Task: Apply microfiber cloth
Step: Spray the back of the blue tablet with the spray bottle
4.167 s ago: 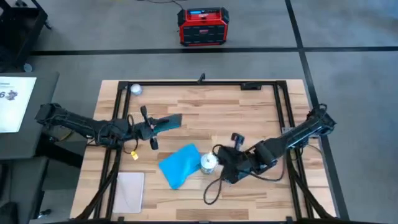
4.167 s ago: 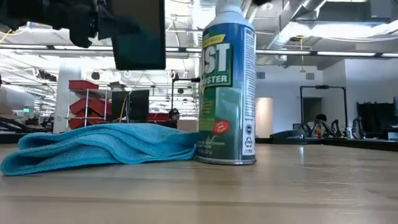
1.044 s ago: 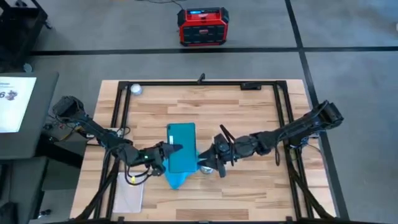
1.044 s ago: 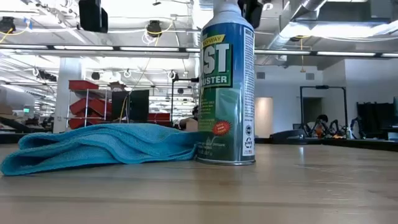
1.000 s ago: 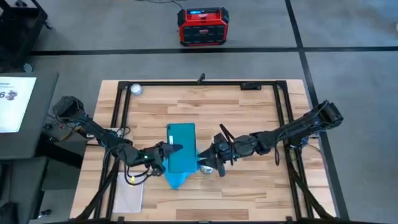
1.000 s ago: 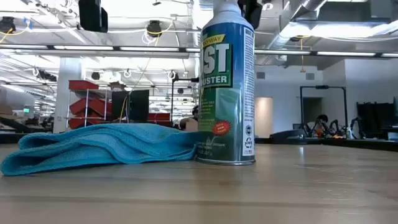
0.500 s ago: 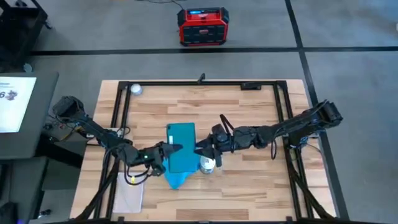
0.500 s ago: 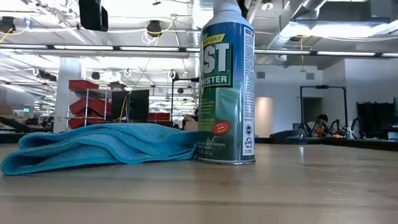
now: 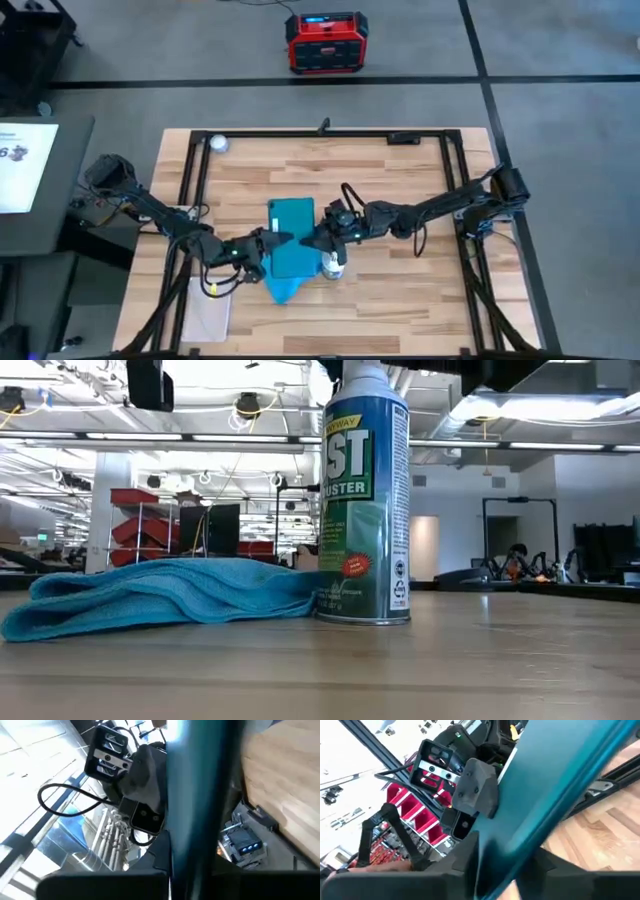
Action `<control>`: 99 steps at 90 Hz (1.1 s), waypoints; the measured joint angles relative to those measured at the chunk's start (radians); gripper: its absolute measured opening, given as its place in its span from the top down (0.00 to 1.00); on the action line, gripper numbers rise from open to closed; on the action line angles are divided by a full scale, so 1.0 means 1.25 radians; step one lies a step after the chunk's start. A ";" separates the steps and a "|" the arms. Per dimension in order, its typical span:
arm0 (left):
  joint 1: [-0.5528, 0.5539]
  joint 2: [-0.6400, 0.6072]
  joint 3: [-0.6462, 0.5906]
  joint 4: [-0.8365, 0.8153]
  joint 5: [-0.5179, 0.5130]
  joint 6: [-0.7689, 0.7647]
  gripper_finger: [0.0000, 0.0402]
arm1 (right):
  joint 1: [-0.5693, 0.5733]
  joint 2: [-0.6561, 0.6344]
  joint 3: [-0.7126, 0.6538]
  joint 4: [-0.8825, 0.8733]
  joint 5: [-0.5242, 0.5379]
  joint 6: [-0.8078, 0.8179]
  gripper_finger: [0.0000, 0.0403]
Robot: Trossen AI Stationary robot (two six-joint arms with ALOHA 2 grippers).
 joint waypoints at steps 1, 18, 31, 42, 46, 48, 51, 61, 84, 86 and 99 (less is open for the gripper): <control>0.000 0.000 0.000 -0.001 0.000 0.003 1.00 | 0.001 -0.001 0.000 -0.001 0.000 -0.001 0.92; 0.000 0.000 0.000 -0.004 0.005 0.002 1.00 | 0.005 -0.009 0.000 -0.032 -0.002 -0.017 0.94; 0.000 0.001 0.000 -0.004 -0.008 -0.005 0.98 | 0.002 -0.009 0.002 -0.038 -0.008 -0.056 0.94; 0.000 0.001 0.000 0.003 -0.016 -0.045 0.90 | 0.001 -0.009 0.002 -0.039 -0.009 -0.101 0.94; 0.000 0.001 0.000 0.008 -0.019 -0.072 0.86 | -0.002 -0.009 0.002 -0.039 -0.010 -0.114 0.94; 0.000 0.001 0.000 0.010 -0.022 -0.083 0.84 | -0.003 -0.009 0.002 -0.039 -0.012 -0.121 0.94; 0.000 0.001 0.000 0.013 -0.026 -0.099 0.82 | -0.003 -0.010 0.002 -0.039 -0.011 -0.127 0.94; -0.001 0.001 -0.001 0.029 -0.040 -0.133 0.75 | -0.003 -0.017 0.002 -0.045 -0.011 -0.148 0.95; 0.001 0.001 0.002 0.058 -0.062 -0.220 0.69 | 0.000 -0.091 0.002 -0.154 0.026 -0.218 0.95; 0.002 0.001 0.002 0.062 -0.066 -0.227 0.69 | 0.000 -0.098 0.002 -0.168 0.032 -0.221 0.95; 0.002 0.002 0.001 0.084 -0.093 -0.310 0.68 | 0.000 -0.124 0.003 -0.218 0.048 -0.233 0.95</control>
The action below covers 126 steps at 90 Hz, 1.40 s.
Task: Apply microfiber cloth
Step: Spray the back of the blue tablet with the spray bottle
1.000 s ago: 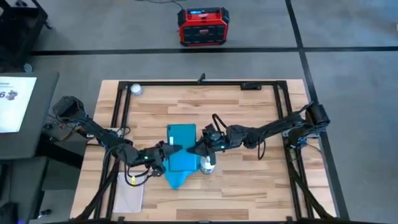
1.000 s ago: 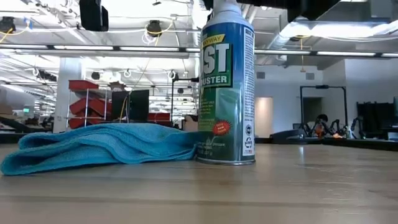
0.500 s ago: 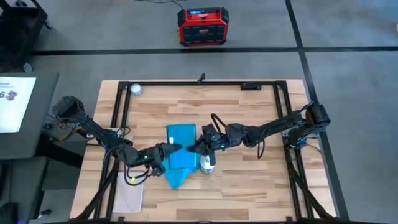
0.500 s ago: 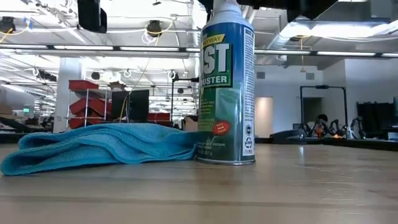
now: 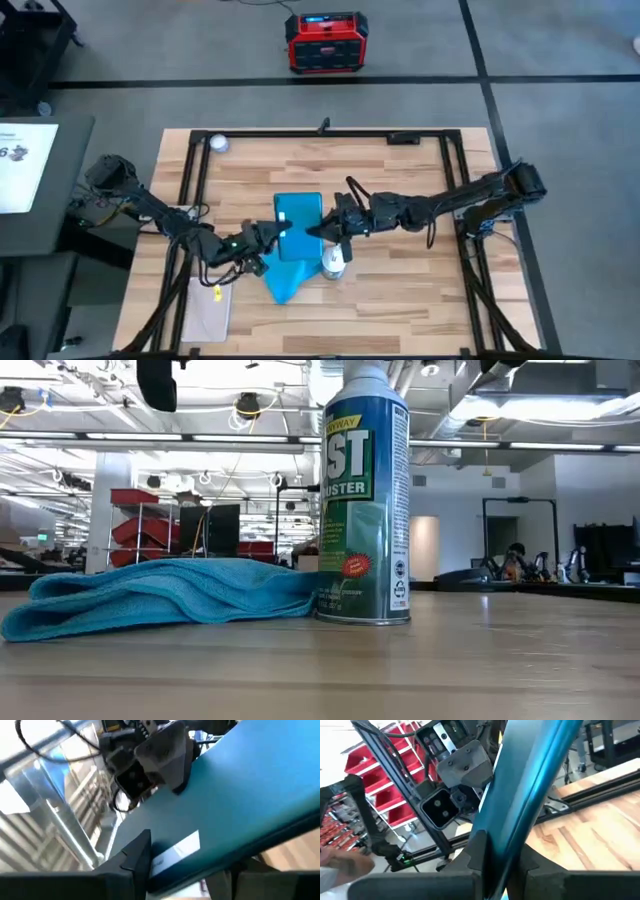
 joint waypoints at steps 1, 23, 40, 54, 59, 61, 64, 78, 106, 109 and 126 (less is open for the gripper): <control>0.000 0.000 0.000 0.001 -0.001 -0.006 0.68 | 0.000 -0.001 0.000 -0.001 0.001 -0.001 0.95; -0.001 -0.001 -0.002 0.030 -0.044 -0.109 0.68 | -0.013 -0.003 -0.001 -0.017 0.001 -0.002 0.94; -0.001 -0.001 -0.002 0.030 -0.060 -0.145 0.68 | -0.020 -0.004 -0.001 -0.017 -0.001 -0.011 0.94; 0.002 -0.003 -0.002 0.037 -0.077 -0.172 0.68 | -0.024 -0.013 -0.001 -0.021 0.000 -0.026 0.94; 0.008 -0.003 -0.002 0.035 -0.077 -0.182 0.67 | -0.024 -0.023 -0.002 -0.029 0.006 -0.034 0.94; 0.012 -0.003 -0.002 0.033 -0.078 -0.186 0.67 | -0.024 -0.026 -0.002 -0.032 0.008 -0.040 0.94; 0.017 -0.003 -0.002 0.035 -0.097 -0.197 0.66 | -0.024 -0.031 -0.004 -0.038 0.013 -0.055 0.94; 0.045 -0.010 -0.001 0.044 -0.189 -0.298 0.64 | -0.009 -0.068 -0.007 -0.104 0.057 -0.186 0.98; 0.081 -0.007 -0.002 0.025 -0.162 -0.377 0.66 | 0.030 -0.122 -0.005 -0.170 0.140 -0.215 0.98; 0.084 -0.007 -0.002 0.026 -0.162 -0.394 0.67 | 0.032 -0.128 -0.005 -0.179 0.148 -0.221 0.98; 0.091 -0.006 -0.002 0.020 -0.156 -0.434 0.77 | 0.049 -0.173 -0.004 -0.251 0.240 -0.254 0.98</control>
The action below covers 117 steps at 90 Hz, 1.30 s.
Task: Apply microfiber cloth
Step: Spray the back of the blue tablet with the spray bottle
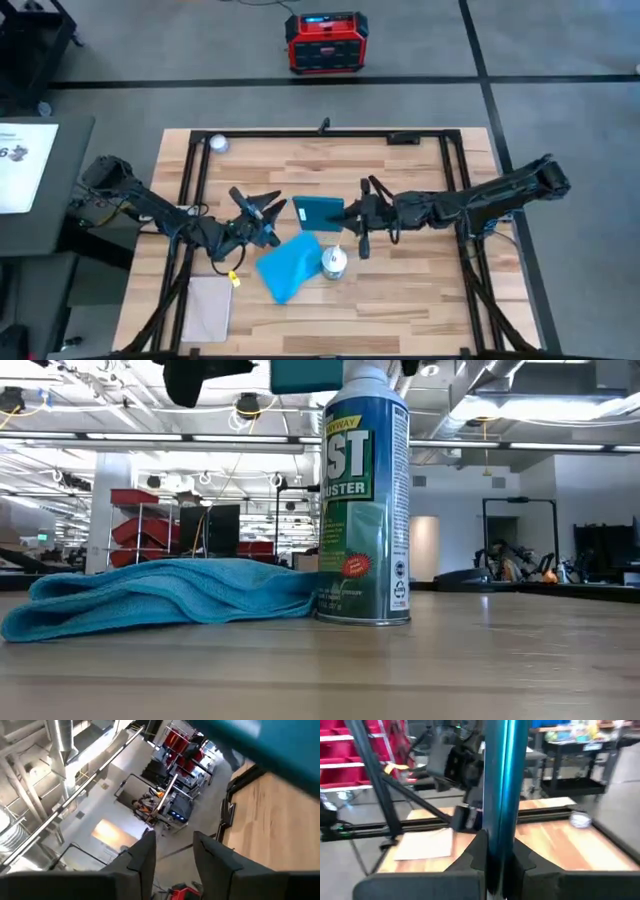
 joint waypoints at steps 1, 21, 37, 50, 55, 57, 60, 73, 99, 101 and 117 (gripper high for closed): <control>0.000 0.000 0.000 0.000 0.001 -0.001 0.78 | 0.002 -0.003 0.000 -0.008 0.007 -0.002 0.98; -0.012 0.000 0.000 0.001 0.012 -0.004 0.98 | 0.024 -0.072 0.001 -0.161 0.157 -0.013 0.98; -0.026 0.000 0.052 -0.126 0.013 -0.077 1.00 | 0.048 -0.116 0.001 -0.290 0.274 -0.004 0.98; -0.036 0.000 0.160 -0.412 0.061 -0.218 1.00 | 0.063 -0.141 -0.004 -0.371 0.321 0.041 0.98; -0.037 0.000 0.209 -0.537 0.102 -0.298 1.00 | 0.069 -0.151 -0.026 -0.378 0.328 0.058 0.98; -0.037 0.000 0.231 -0.589 0.123 -0.330 1.00 | 0.070 -0.156 -0.038 -0.376 0.328 0.065 0.98; -0.037 0.000 0.263 -0.662 0.156 -0.380 1.00 | 0.070 -0.166 -0.060 -0.366 0.329 0.075 0.98; -0.037 0.000 0.388 -0.912 0.295 -0.538 1.00 | 0.075 -0.217 -0.174 -0.276 0.350 0.103 0.98; 0.041 0.014 0.516 -1.118 0.472 -0.620 1.00 | 0.039 -0.274 -0.439 0.175 0.351 0.016 0.98; 0.053 0.018 0.522 -1.129 0.487 -0.624 1.00 | 0.035 -0.268 -0.452 0.206 0.347 0.012 0.98; 0.108 0.079 0.574 -1.219 0.538 -0.628 1.00 | 0.010 -0.198 -0.495 0.326 0.333 -0.002 0.98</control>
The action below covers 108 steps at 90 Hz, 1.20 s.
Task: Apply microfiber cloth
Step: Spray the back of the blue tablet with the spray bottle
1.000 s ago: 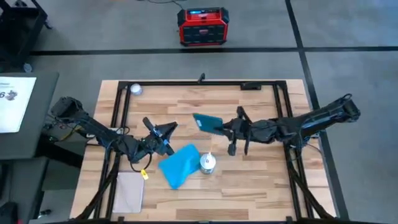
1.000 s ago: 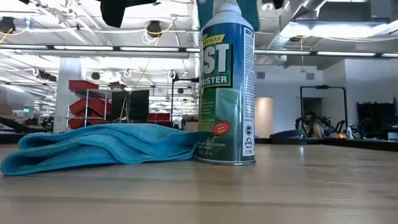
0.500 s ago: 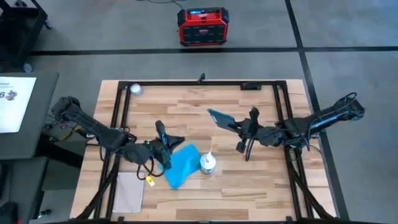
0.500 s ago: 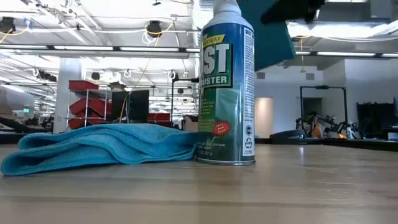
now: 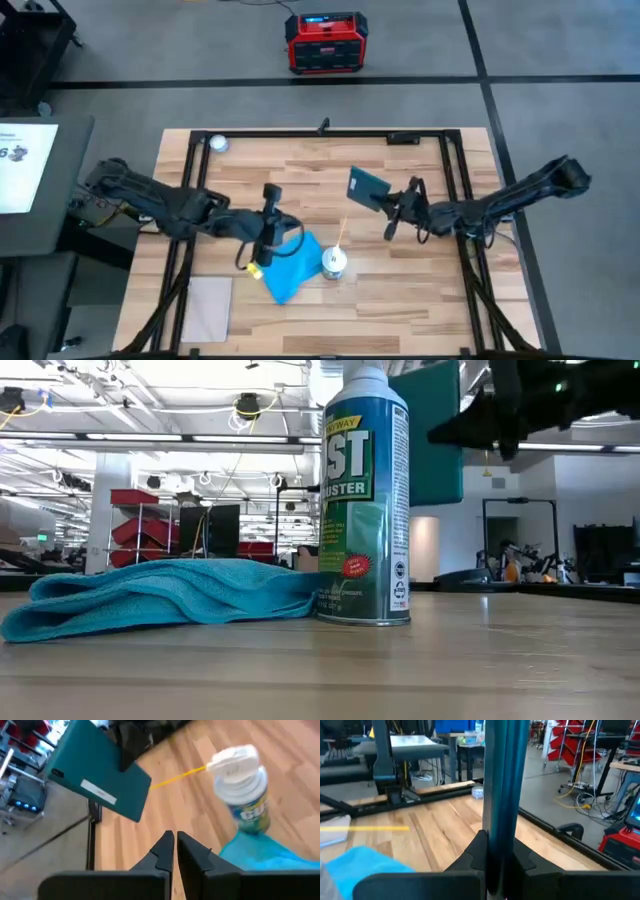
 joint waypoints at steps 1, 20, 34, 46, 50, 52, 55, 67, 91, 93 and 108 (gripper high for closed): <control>0.002 0.005 0.005 -0.005 0.001 0.003 1.00 | -0.002 0.005 0.000 0.004 0.000 0.000 0.98; 0.037 0.124 0.144 -0.072 0.101 0.055 1.00 | -0.054 0.097 0.000 0.067 -0.062 -0.008 0.98; 0.058 0.221 0.284 -0.170 0.152 0.086 1.00 | -0.093 0.145 0.001 0.108 -0.104 -0.019 0.98; 0.076 0.299 0.385 -0.253 0.187 0.113 1.00 | -0.124 0.169 0.001 0.148 -0.141 -0.028 0.98; 0.086 0.322 0.413 -0.280 0.194 0.124 1.00 | -0.134 0.174 0.001 0.145 -0.156 -0.029 0.98; 0.091 0.330 0.424 -0.290 0.197 0.129 1.00 | -0.138 0.178 0.001 0.146 -0.160 -0.029 0.98; 0.097 0.340 0.436 -0.300 0.204 0.133 1.00 | -0.144 0.183 0.001 0.149 -0.165 -0.029 0.98; 0.125 0.359 0.464 -0.303 0.248 0.155 1.00 | -0.158 0.194 0.001 0.164 -0.193 -0.026 0.98; 0.135 0.358 0.466 -0.286 0.354 0.154 1.00 | -0.177 0.194 -0.039 0.204 -0.204 -0.014 0.98; 0.134 0.358 0.466 -0.287 0.354 0.154 1.00 | -0.181 0.194 -0.047 0.210 -0.204 -0.007 0.98; 0.122 0.358 0.466 -0.287 0.354 0.149 1.00 | -0.198 0.194 -0.103 0.305 -0.201 0.044 0.98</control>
